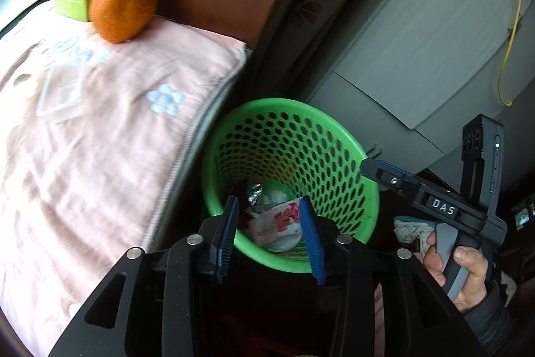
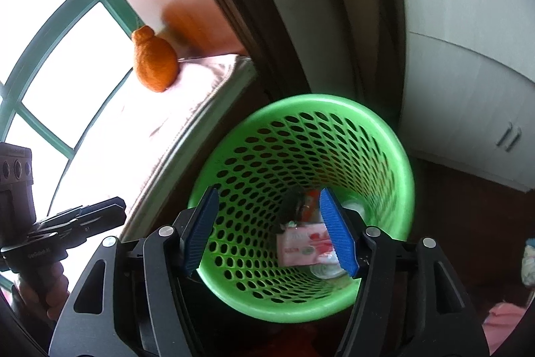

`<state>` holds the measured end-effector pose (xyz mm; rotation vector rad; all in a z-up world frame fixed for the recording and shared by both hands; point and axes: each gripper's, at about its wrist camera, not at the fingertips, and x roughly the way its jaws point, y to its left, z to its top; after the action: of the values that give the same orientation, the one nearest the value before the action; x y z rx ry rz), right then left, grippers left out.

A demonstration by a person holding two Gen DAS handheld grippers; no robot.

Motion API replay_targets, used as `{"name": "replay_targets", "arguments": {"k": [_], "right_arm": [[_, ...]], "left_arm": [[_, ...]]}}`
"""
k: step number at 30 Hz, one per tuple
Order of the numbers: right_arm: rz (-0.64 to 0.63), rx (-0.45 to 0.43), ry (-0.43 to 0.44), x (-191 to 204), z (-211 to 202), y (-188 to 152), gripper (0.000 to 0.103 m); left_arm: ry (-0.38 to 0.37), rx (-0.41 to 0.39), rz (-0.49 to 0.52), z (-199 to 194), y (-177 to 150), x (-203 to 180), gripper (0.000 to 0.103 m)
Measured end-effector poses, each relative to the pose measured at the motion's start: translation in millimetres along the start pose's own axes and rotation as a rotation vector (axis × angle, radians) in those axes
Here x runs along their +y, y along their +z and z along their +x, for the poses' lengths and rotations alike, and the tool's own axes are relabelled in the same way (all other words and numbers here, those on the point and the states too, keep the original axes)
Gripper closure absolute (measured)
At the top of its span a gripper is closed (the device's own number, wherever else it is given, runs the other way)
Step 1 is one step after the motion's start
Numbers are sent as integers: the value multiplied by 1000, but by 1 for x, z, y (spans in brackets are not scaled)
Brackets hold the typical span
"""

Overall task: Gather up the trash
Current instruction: 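Carry wrapper and cup over the green basket and open both tools, then return both tools to the blanket toward the clear plastic boxes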

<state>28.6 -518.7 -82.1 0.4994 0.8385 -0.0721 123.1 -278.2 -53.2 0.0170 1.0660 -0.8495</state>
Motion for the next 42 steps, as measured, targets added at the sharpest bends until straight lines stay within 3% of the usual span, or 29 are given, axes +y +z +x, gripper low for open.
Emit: {"name": "replay_targets", "arguments": {"k": [4, 17, 22, 26, 33, 42], "right_arm": [[-44, 7, 24, 19, 8, 8, 36], [-198, 33, 128, 102, 44, 37, 24], [-235, 57, 164, 135, 65, 47, 23], [-252, 81, 195, 159, 82, 57, 22], [-263, 129, 226, 194, 112, 72, 22], [-297, 168, 230, 225, 136, 81, 22]], "left_arm": [[36, -25, -46, -16, -1, 19, 55], [253, -129, -200, -76, -3, 109, 29], [351, -160, -236, -97, 4, 151, 27], [423, -165, -224, -104, 15, 180, 27], [487, -119, -179, -93, 35, 218, 27], [477, -78, -75, -72, 59, 242, 18]]}}
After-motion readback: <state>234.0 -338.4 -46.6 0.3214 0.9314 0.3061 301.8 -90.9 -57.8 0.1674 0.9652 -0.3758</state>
